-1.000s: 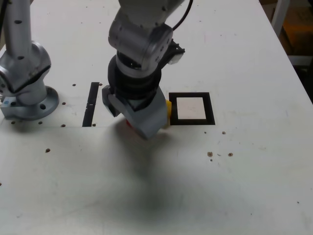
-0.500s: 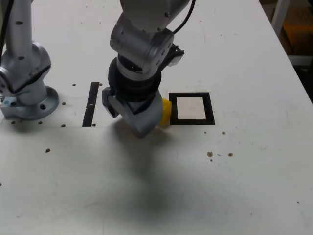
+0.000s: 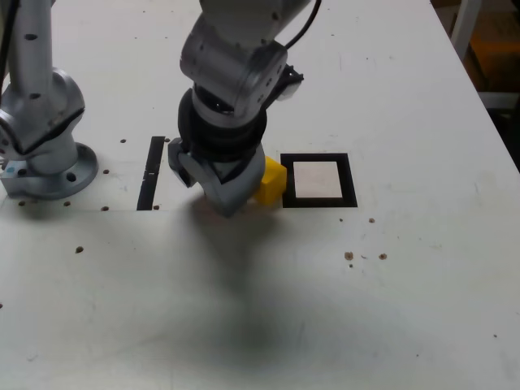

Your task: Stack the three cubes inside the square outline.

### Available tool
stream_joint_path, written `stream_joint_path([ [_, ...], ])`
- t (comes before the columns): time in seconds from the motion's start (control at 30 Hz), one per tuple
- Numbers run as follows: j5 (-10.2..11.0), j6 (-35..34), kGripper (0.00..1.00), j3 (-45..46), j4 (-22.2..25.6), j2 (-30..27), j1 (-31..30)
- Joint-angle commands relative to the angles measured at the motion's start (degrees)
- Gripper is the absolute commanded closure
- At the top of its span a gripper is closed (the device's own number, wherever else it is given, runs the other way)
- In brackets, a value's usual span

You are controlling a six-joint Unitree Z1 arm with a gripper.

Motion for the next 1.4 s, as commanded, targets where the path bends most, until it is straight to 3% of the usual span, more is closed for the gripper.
stream_joint_path([
  [0.0,0.30,-0.52,0.72,-1.10,2.99,-1.67,0.06],
  [0.1,0.99,-1.84,0.73,-5.40,11.83,-5.62,-0.22],
  [0.17,2.88,-4.02,0.73,-10.94,17.88,-7.33,-0.20],
  [0.27,5.09,-6.46,0.73,-18.07,22.75,-6.98,0.07],
  [0.47,7.00,-11.83,0.73,-32.39,25.86,-2.41,0.56],
  [0.6,7.27,-16.65,0.72,-40.42,25.45,4.49,0.77],
  [0.77,6.28,-20.42,0.72,-46.83,25.86,10.15,1.49],
  [1.13,0.26,-23.49,0.72,-47.90,26.65,19.48,7.88],
  [1.37,-1.59,-23.28,0.72,-47.24,26.47,20.42,9.40],
])
